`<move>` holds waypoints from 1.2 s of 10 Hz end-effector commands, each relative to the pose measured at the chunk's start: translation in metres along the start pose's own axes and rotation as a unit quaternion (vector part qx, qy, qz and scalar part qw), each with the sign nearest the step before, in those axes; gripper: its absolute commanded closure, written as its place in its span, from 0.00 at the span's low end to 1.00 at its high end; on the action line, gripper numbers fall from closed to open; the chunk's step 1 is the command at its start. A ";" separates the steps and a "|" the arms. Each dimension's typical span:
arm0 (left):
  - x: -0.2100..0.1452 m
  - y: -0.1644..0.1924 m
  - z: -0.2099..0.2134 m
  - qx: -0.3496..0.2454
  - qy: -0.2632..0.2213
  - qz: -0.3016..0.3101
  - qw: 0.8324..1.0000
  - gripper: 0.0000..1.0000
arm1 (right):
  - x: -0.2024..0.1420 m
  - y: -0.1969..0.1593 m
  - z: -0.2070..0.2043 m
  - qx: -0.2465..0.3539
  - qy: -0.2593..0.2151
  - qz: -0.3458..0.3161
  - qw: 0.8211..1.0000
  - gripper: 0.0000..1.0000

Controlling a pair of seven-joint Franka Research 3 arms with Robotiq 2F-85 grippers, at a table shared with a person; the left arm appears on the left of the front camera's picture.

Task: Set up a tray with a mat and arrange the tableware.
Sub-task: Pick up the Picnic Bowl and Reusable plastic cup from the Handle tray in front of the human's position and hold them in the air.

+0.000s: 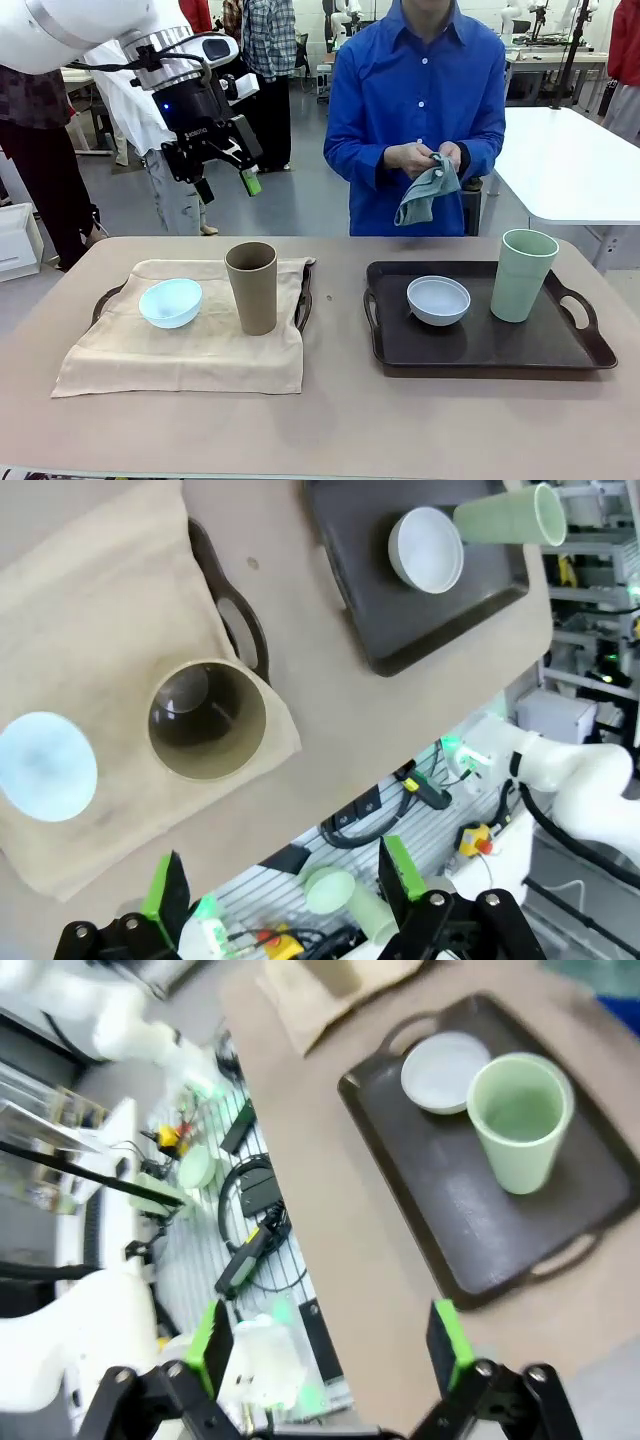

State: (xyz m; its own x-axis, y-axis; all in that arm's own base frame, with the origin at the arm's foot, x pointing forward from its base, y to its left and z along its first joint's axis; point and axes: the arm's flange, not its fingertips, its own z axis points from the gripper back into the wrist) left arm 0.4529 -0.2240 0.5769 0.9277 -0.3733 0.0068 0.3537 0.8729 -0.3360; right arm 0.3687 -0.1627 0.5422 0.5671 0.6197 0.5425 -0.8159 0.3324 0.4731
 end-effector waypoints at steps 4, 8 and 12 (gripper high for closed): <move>-0.011 0.015 0.014 0.000 0.007 0.006 1.000 0.00 | -0.002 -0.001 -0.001 0.003 0.008 0.004 1.000 0.00; 0.047 -0.071 -0.008 0.020 -0.024 -0.026 0.999 0.00 | 0.029 -0.042 -0.016 -0.104 -0.008 0.129 0.986 0.00; 0.098 -0.144 -0.048 0.054 -0.042 -0.013 0.998 0.00 | 0.028 -0.066 -0.017 -0.126 0.033 0.258 0.957 0.00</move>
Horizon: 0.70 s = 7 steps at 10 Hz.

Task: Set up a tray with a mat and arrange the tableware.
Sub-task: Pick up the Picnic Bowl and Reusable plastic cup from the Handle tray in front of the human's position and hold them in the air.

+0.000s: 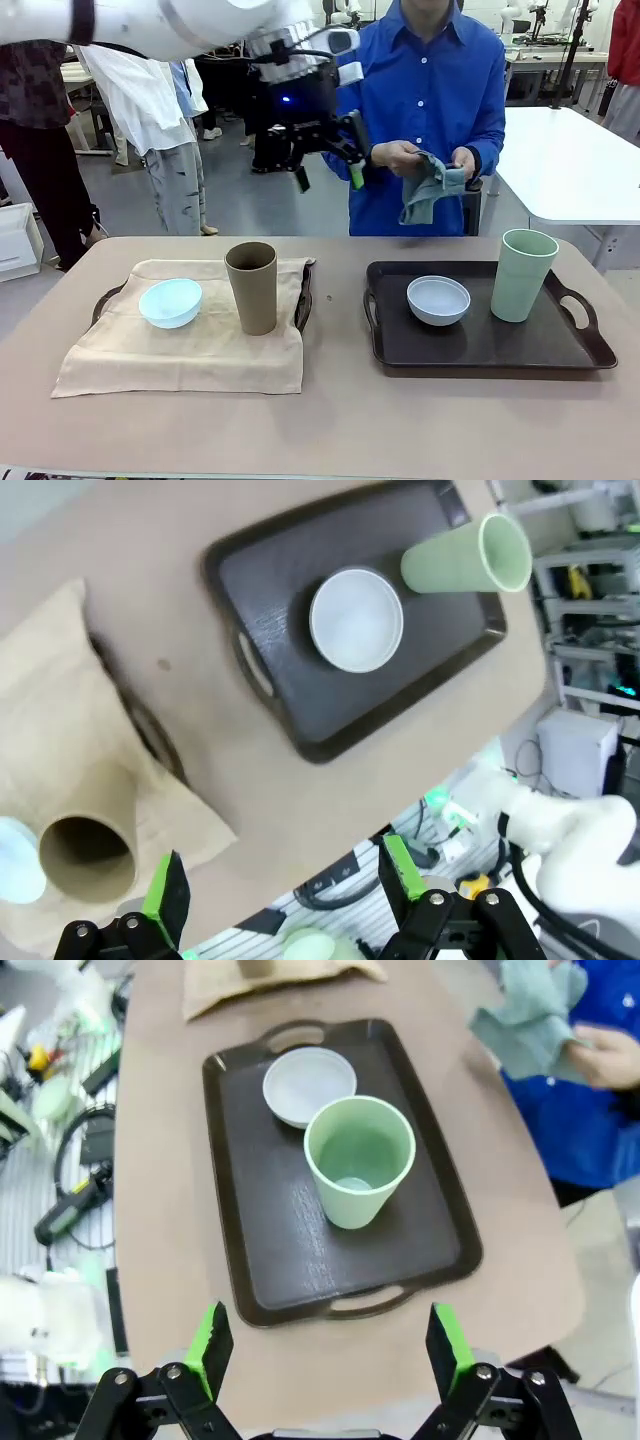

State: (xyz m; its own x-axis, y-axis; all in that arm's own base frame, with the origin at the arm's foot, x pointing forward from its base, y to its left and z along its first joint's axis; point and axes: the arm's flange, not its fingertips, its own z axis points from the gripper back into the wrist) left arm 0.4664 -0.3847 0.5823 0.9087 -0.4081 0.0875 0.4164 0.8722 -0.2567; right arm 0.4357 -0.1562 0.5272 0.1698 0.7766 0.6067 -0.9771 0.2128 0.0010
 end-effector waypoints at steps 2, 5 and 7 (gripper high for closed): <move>0.047 -0.026 -0.040 0.059 -0.039 0.041 0.997 0.00 | -0.005 -0.002 -0.027 0.059 -0.023 0.100 0.993 0.00; 0.063 -0.029 -0.077 0.070 -0.034 0.050 0.996 0.00 | -0.002 -0.011 -0.045 0.115 -0.033 0.121 0.985 0.00; 0.052 -0.026 -0.073 0.063 -0.039 0.033 0.997 0.00 | -0.001 -0.001 -0.041 0.081 -0.021 0.113 0.990 0.00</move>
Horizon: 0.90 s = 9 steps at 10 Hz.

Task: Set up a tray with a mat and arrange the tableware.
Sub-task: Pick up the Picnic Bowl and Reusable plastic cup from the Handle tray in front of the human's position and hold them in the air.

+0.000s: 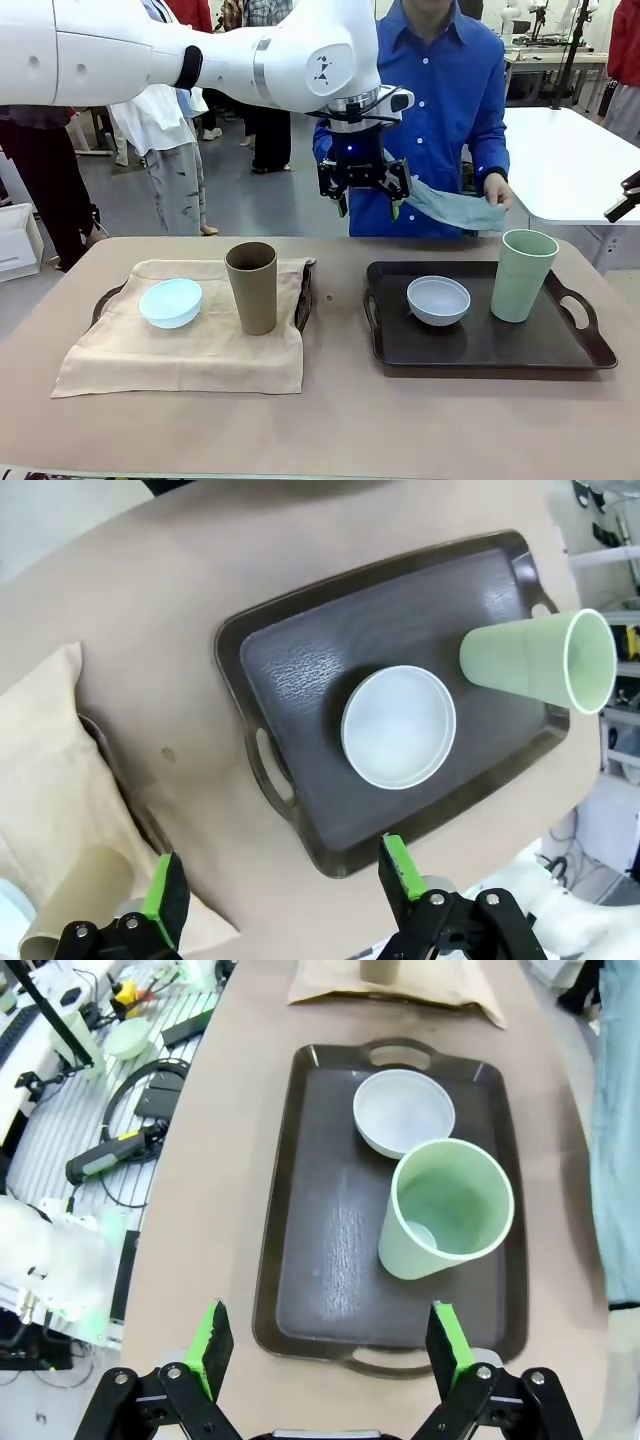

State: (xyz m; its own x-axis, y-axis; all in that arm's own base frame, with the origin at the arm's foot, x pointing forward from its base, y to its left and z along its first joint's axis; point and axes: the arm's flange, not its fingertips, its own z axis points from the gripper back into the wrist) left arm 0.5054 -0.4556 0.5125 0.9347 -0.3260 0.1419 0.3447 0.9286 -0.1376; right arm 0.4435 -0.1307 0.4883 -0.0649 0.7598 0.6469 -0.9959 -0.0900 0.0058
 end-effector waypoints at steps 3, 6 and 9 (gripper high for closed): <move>-0.006 0.004 0.012 -0.003 -0.003 -0.004 1.000 0.00 | 0.002 0.002 0.006 -0.016 0.006 -0.004 1.000 0.00; 0.004 -0.012 -0.016 -0.004 -0.018 0.047 0.999 0.00 | -0.015 -0.018 -0.001 0.020 -0.023 -0.035 0.999 0.00; -0.034 -0.046 -0.032 0.069 -0.075 0.057 0.993 0.00 | -0.044 -0.035 0.001 0.007 -0.039 -0.037 0.999 0.00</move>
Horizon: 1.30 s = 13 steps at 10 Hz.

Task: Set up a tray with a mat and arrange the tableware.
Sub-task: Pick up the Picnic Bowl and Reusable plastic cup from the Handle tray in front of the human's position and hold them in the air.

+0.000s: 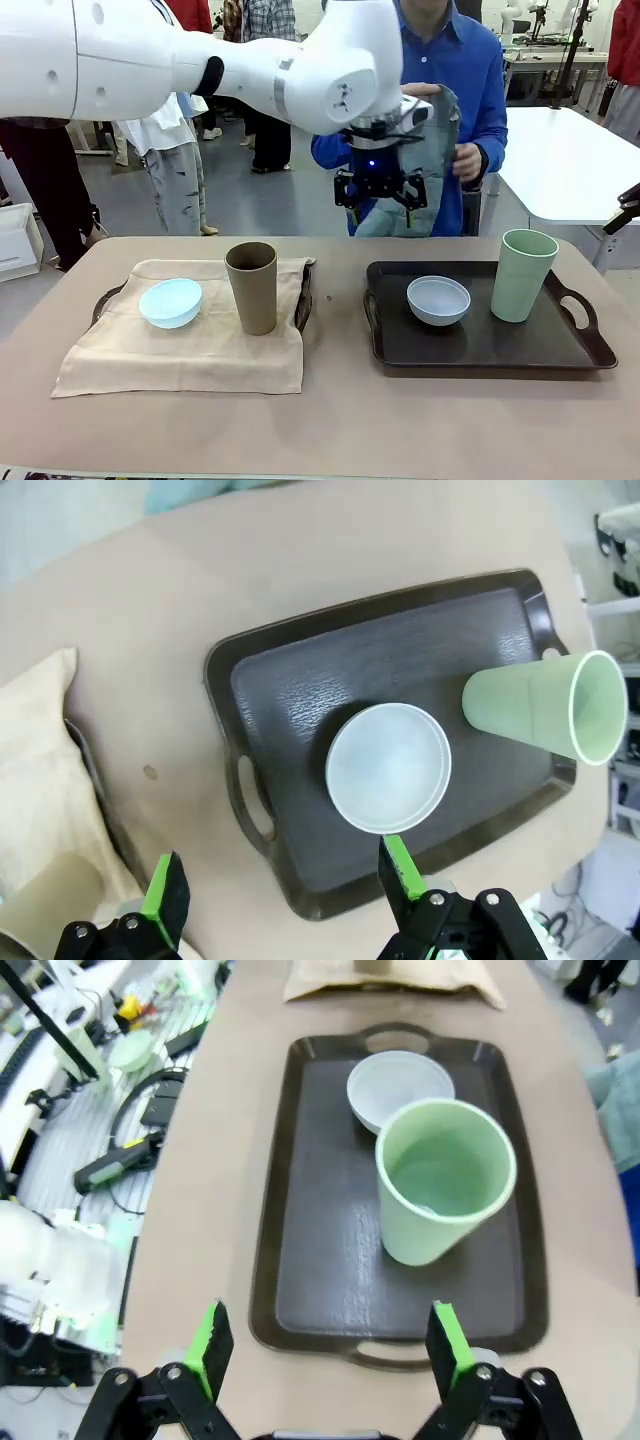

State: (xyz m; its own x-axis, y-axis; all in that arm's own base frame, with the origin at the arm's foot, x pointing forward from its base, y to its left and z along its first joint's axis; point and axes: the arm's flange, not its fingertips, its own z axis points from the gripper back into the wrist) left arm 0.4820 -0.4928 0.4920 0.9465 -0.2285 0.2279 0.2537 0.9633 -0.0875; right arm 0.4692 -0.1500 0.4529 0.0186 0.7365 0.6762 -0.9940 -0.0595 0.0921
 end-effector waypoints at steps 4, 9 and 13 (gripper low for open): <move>-0.032 -0.031 -0.054 0.053 -0.047 0.063 0.995 0.00 | -0.004 -0.048 -0.030 -0.024 -0.048 0.021 0.998 0.00; -0.032 -0.034 -0.070 0.042 -0.031 0.053 0.997 0.00 | 0.002 -0.058 -0.055 0.005 -0.047 0.015 0.999 0.00; -0.032 -0.034 -0.070 0.042 -0.031 0.053 0.997 0.00 | 0.002 -0.058 -0.055 0.005 -0.047 0.015 0.999 0.00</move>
State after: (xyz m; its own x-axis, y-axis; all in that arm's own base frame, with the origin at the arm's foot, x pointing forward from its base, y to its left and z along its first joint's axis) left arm 0.4594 -0.5294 0.4180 0.9509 -0.1216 0.2848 0.1389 0.9894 -0.0414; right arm 0.5213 -0.1099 0.4073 0.0051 0.6684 0.7438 -0.9933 -0.0827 0.0812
